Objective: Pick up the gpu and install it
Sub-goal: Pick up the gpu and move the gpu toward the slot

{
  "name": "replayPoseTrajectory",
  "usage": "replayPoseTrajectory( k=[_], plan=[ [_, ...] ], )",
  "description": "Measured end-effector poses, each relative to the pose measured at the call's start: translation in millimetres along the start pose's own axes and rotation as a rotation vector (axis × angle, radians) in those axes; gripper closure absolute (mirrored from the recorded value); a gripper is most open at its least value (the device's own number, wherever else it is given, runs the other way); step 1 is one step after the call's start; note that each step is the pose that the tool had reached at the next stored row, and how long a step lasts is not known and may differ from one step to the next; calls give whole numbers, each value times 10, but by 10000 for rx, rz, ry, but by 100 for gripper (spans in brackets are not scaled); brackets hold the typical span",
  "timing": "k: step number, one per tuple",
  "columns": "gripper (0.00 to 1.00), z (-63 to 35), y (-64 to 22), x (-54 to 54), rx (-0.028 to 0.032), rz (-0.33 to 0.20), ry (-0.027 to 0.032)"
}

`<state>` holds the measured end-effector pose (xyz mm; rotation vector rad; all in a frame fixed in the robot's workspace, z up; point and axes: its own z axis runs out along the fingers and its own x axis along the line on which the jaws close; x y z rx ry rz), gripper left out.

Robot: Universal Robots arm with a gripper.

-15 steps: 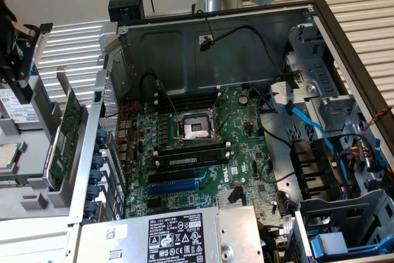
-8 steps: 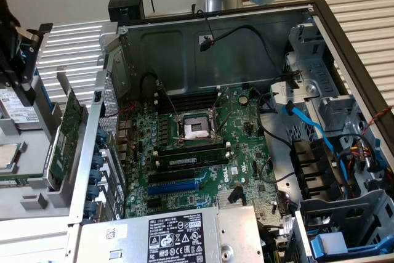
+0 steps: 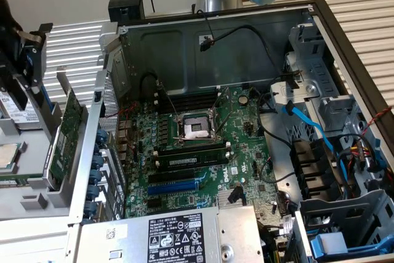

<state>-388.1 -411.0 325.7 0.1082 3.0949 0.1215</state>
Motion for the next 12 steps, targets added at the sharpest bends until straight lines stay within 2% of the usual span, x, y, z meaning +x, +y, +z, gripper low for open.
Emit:
replayPoseTrajectory(
  k=[6,12],
  plan=[
    [63,70,-5,3,-59,-2,-63],
    [63,157,-12,6,-126,-2,-90]
  ],
)
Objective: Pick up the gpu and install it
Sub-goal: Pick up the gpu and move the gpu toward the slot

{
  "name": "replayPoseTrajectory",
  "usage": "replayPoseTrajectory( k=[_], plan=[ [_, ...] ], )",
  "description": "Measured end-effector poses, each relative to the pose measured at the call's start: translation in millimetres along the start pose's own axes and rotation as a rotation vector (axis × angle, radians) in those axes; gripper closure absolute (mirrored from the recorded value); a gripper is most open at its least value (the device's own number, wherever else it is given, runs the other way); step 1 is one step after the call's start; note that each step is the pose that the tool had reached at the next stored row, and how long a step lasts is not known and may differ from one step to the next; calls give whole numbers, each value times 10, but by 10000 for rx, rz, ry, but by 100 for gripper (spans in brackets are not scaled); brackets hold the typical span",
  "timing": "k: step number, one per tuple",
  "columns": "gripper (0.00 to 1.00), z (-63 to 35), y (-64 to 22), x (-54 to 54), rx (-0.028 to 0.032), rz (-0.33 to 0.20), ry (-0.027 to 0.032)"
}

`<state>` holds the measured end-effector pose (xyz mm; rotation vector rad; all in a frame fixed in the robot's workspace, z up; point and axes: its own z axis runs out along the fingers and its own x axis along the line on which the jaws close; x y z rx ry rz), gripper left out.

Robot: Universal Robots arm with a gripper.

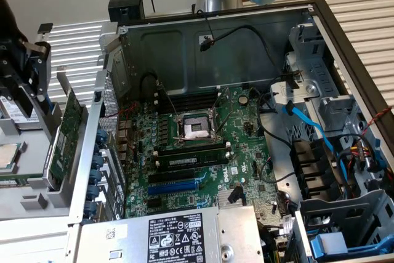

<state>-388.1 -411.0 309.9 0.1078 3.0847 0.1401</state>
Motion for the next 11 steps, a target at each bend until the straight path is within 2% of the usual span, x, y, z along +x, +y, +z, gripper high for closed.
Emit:
replayPoseTrajectory(
  k=[2,3,7,9,11],
  plan=[
    [62,32,-3,2,-19,0,-6],
    [55,48,-4,2,-29,1,-9],
    [55,107,-10,5,-58,-1,-43],
    [55,125,-13,6,-72,-4,-96],
    [55,140,-16,7,-93,1,-175]
  ],
)
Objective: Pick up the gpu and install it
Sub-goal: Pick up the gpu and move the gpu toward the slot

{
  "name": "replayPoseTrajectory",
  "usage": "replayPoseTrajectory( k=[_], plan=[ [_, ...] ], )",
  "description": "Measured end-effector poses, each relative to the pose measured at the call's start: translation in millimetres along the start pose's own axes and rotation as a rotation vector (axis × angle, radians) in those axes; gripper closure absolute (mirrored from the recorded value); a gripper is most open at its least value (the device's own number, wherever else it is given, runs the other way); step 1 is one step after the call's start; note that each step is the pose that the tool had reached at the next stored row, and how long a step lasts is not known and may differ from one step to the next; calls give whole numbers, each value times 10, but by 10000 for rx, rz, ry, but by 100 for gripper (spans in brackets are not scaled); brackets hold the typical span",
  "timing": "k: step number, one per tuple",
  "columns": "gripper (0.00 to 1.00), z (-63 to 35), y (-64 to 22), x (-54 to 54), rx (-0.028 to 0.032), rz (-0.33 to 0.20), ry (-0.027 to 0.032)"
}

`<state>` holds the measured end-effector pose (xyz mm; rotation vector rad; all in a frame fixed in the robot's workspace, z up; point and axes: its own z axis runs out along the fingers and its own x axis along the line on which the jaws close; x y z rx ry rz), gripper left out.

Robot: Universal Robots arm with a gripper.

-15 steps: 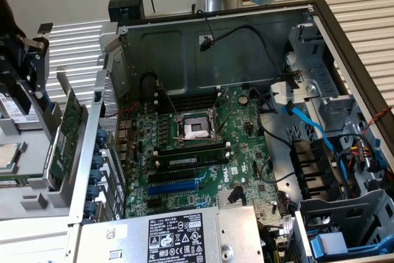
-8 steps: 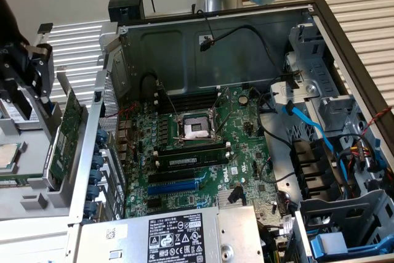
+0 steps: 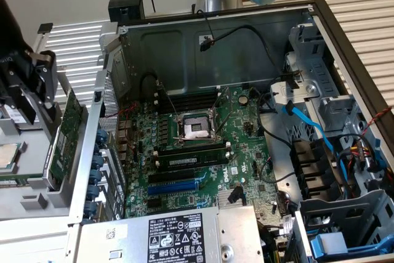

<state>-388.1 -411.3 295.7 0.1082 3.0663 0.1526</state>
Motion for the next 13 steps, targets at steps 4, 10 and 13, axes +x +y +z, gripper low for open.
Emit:
replayPoseTrajectory(
  k=[4,10,13],
  plan=[
    [55,49,-15,4,-20,13,-121],
    [55,150,-46,20,-31,42,-197],
    [55,203,-60,23,-50,66,-220]
  ],
)
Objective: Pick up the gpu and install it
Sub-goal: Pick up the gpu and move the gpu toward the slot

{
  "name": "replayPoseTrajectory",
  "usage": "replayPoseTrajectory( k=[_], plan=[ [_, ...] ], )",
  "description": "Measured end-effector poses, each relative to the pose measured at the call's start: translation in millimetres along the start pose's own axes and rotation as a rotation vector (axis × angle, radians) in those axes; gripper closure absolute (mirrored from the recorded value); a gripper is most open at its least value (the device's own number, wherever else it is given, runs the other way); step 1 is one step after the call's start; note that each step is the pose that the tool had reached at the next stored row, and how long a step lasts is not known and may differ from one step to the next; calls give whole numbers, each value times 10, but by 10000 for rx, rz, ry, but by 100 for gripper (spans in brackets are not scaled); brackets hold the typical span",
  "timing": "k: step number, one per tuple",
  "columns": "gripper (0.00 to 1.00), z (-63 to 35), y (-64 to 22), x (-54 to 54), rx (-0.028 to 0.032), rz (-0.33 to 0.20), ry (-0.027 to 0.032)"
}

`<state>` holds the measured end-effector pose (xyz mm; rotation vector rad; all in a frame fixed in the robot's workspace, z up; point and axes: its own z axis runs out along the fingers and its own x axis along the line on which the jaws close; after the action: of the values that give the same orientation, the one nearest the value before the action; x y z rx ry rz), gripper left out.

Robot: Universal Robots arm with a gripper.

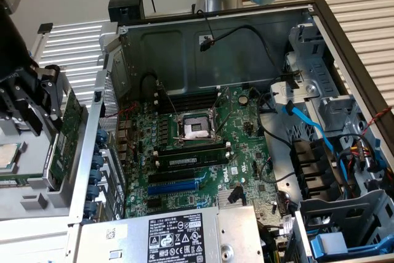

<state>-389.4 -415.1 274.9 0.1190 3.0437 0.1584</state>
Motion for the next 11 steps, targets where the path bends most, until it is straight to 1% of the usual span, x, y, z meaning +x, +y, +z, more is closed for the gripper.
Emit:
replayPoseTrajectory(
  k=[5,8,11],
  plan=[
    [55,88,-20,7,-36,37,-13],
    [55,135,-28,11,-83,59,-20],
    [55,185,-34,15,-148,73,-19]
  ],
)
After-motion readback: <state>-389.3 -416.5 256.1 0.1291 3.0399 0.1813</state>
